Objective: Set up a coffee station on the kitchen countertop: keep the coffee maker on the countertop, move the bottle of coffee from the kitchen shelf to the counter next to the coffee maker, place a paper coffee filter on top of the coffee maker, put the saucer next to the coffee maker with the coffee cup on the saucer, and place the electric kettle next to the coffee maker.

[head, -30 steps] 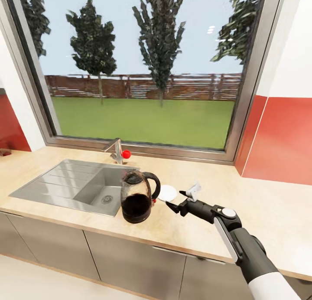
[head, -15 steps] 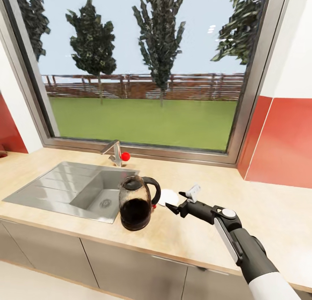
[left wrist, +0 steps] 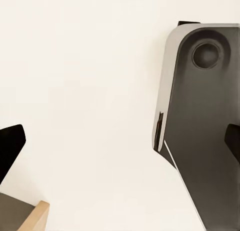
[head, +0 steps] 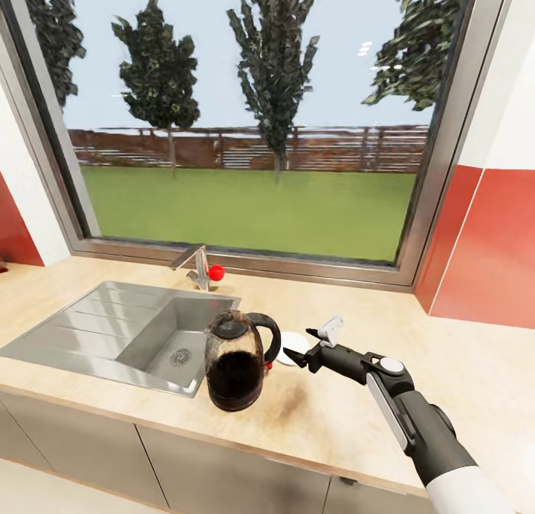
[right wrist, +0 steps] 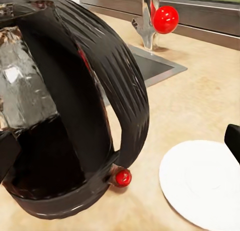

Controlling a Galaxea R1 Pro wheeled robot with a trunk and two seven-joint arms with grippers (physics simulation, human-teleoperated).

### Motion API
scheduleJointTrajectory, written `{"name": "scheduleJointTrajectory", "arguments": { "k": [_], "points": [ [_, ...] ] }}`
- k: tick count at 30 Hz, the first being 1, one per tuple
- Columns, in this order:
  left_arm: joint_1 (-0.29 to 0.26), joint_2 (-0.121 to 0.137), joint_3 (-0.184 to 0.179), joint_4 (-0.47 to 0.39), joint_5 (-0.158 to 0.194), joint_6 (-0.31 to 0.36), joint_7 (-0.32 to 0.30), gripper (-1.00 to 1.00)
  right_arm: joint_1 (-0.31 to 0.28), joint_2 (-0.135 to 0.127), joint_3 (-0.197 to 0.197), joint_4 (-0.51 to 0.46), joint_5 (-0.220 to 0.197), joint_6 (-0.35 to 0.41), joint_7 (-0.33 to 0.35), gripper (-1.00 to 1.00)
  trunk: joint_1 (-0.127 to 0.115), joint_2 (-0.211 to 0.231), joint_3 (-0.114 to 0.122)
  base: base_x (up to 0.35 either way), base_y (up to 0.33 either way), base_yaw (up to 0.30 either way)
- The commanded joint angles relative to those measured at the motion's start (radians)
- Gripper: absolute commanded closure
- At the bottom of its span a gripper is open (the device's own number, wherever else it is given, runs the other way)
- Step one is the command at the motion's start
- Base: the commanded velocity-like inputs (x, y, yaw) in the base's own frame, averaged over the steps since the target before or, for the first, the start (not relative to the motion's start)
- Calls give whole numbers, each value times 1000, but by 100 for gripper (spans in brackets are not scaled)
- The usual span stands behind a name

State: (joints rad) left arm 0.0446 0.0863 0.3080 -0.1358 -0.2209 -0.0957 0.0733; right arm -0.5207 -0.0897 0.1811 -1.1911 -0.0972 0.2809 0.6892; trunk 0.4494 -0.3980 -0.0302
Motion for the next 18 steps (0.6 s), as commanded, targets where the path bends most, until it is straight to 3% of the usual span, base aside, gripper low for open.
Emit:
{"name": "scheduleJointTrajectory", "arguments": {
  "k": [1, 18],
  "points": [
    [0, 0, 6, -1, -11, -2, 2, -100, -1, 0, 1, -1, -10, 9, 0, -100, 1, -2, -2, 42, 1, 0],
    [0, 0, 6, -1, -11, -2, 1, -100, -1, 1, 4, -1, -10, 9, -1, -100, 1, -2, -2, 15, 11, 0]
  ]
}}
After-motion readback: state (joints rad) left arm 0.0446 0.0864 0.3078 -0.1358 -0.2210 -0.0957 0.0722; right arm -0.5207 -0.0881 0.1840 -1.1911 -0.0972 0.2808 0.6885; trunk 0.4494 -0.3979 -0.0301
